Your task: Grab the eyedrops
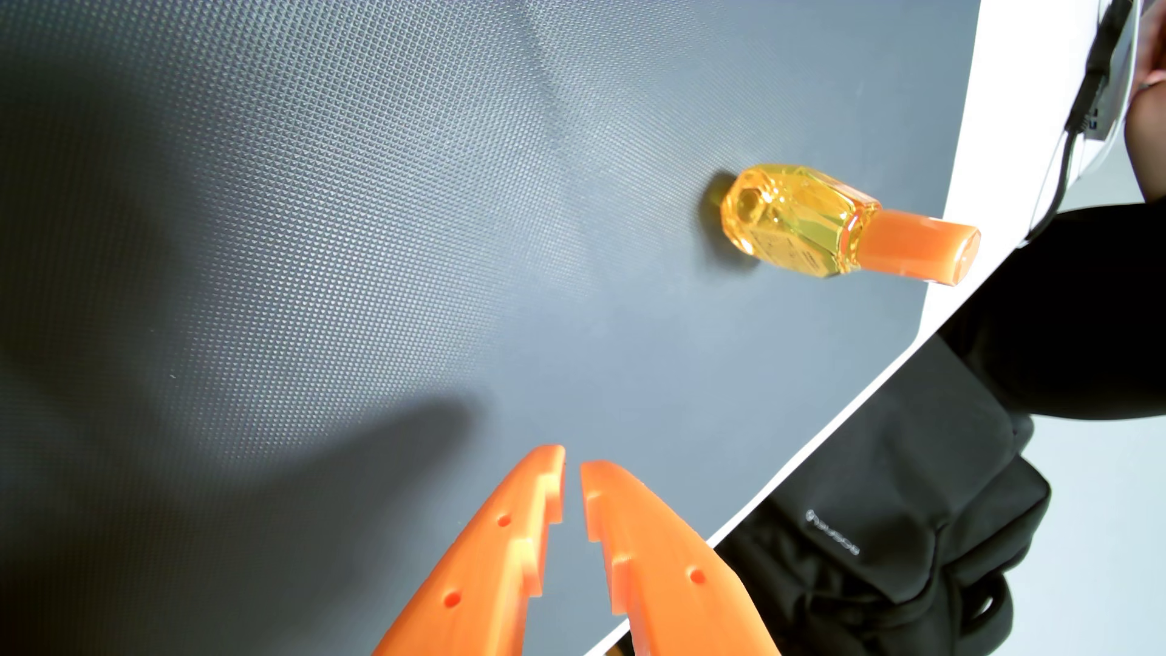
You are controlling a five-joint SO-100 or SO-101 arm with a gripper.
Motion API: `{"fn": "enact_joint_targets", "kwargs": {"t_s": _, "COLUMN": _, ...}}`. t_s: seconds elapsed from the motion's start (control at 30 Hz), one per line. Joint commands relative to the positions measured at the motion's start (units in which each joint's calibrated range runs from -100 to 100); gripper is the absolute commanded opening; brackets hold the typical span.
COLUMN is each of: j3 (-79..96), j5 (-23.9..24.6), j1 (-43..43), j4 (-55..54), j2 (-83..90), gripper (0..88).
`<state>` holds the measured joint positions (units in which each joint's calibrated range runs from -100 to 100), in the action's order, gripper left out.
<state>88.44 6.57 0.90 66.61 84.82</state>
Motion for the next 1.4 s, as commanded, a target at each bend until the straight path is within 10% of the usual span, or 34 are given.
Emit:
{"fn": "enact_joint_targets", "kwargs": {"t_s": 0.0, "j3": -0.2, "j5": 0.0, "j1": -0.2, "j4": 0.4, "j2": 0.3, "gripper": 0.6}}
{"fn": "enact_joint_targets", "kwargs": {"t_s": 1.37, "j3": -6.2, "j5": -2.2, "j1": -0.4, "j4": -10.2, "j2": -0.4, "gripper": 0.6}}
